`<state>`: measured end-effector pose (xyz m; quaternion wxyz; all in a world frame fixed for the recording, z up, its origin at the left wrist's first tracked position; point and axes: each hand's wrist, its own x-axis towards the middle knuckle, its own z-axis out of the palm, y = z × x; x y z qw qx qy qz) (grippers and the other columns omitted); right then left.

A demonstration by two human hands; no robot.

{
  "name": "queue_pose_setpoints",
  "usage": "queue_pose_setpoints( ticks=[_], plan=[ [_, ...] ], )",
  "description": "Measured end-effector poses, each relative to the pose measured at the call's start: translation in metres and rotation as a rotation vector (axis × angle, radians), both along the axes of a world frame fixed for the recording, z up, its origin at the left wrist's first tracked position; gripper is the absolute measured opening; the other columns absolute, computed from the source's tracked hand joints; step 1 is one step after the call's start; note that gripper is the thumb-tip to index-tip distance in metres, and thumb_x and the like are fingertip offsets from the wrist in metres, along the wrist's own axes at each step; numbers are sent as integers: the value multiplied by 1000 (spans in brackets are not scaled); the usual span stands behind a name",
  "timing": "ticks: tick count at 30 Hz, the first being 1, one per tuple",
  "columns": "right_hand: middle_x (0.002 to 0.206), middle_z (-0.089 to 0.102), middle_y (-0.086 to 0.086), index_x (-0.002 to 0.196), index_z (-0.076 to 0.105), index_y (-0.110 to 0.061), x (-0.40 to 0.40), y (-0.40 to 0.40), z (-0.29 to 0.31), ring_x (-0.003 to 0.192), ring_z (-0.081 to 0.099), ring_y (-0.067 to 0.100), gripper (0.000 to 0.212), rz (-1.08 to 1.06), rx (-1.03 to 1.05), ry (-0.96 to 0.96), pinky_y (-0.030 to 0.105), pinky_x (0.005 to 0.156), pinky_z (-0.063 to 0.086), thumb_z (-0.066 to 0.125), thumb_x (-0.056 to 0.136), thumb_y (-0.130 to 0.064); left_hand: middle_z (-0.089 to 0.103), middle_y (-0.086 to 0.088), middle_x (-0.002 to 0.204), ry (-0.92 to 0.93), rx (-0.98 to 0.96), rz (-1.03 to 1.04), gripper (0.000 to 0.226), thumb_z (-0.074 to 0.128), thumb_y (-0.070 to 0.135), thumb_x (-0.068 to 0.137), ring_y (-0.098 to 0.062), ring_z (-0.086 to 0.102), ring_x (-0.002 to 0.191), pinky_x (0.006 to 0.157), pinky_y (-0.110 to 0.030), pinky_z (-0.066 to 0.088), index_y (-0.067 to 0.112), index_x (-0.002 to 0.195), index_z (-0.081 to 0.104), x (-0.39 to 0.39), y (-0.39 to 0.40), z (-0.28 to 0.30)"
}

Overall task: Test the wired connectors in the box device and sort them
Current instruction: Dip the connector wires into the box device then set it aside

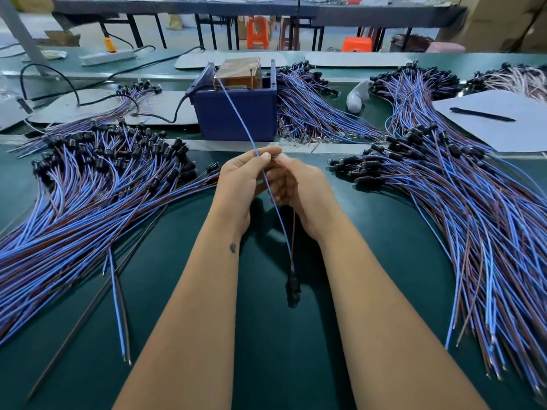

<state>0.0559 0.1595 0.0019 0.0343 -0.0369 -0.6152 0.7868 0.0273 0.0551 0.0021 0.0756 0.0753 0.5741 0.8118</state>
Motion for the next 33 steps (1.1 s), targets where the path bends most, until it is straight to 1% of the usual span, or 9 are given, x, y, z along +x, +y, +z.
queue_pose_setpoints(
  ticks=[5, 11, 13, 15, 17, 19, 23, 28, 33],
  plan=[
    [56, 51, -2, 83, 68, -11, 1, 0, -2, 50, 43, 8, 20, 26, 45, 26, 19, 53, 37, 53, 96, -7, 72, -1, 88, 37, -44, -66, 25, 49, 10, 100, -13, 64, 67, 54, -25, 52, 9, 106, 73, -1, -5, 2],
    [61, 61, -1, 88, 65, -9, -2, 4, -4, 53, 54, 11, 21, -45, 11, 13, 22, 58, 45, 47, 97, -2, 72, 5, 99, 61, -223, 104, 33, 49, 17, 99, -11, 65, 96, 78, -28, 49, 32, 87, 76, -5, -11, -3],
    [60, 63, -1, 85, 63, -10, -3, 5, -4, 54, 56, 12, 24, -73, -23, 8, 23, 58, 46, 43, 98, -2, 72, 9, 92, 7, -178, 196, 34, 47, 15, 99, -7, 65, 82, 70, -24, 48, 29, 84, 75, -8, -13, -3],
    [57, 61, -2, 84, 61, -11, -3, 7, -4, 52, 56, 13, 26, -97, -64, 17, 23, 56, 45, 41, 97, -1, 67, 9, 68, -33, -130, 264, 33, 42, 11, 101, -6, 60, 57, 57, -21, 45, 23, 86, 70, -12, -15, -3],
    [57, 59, -2, 83, 61, -11, -3, 9, -5, 51, 55, 13, 26, -125, -120, 32, 24, 55, 45, 40, 95, -1, 47, 10, 45, -65, -68, 304, 32, 36, 6, 101, -6, 42, 39, 44, -19, 35, 15, 87, 63, -15, -17, -5],
    [57, 59, -1, 83, 61, -11, -2, 12, -4, 52, 56, 14, 26, -147, -180, 42, 24, 55, 46, 40, 95, -1, 34, 13, 40, -100, -92, 337, 30, 34, 4, 100, -5, 27, 35, 38, -18, 25, 13, 89, 60, -17, -19, -7],
    [58, 60, -1, 88, 61, -13, -3, 13, -5, 53, 56, 14, 25, -162, -219, 49, 24, 55, 47, 39, 96, -2, 34, 14, 37, -189, -185, 373, 30, 32, 8, 92, -5, 25, 30, 34, -15, 21, 18, 95, 60, -20, -23, -3],
    [63, 63, -2, 97, 63, -16, -3, 9, -5, 56, 56, 13, 25, -184, -160, 58, 23, 58, 47, 42, 98, -3, 44, 14, 40, -138, -253, 379, 35, 30, 2, 92, -6, 30, 36, 41, -20, 26, 20, 91, 60, -22, -21, -9],
    [70, 68, 0, 100, 63, -19, -3, 5, -5, 58, 59, 13, 22, -242, -133, 64, 23, 59, 49, 44, 100, -7, 58, 9, 52, -63, -274, 371, 25, 38, 8, 102, -5, 36, 34, 39, -15, 32, 21, 107, 58, -21, -21, -13]
  ],
)
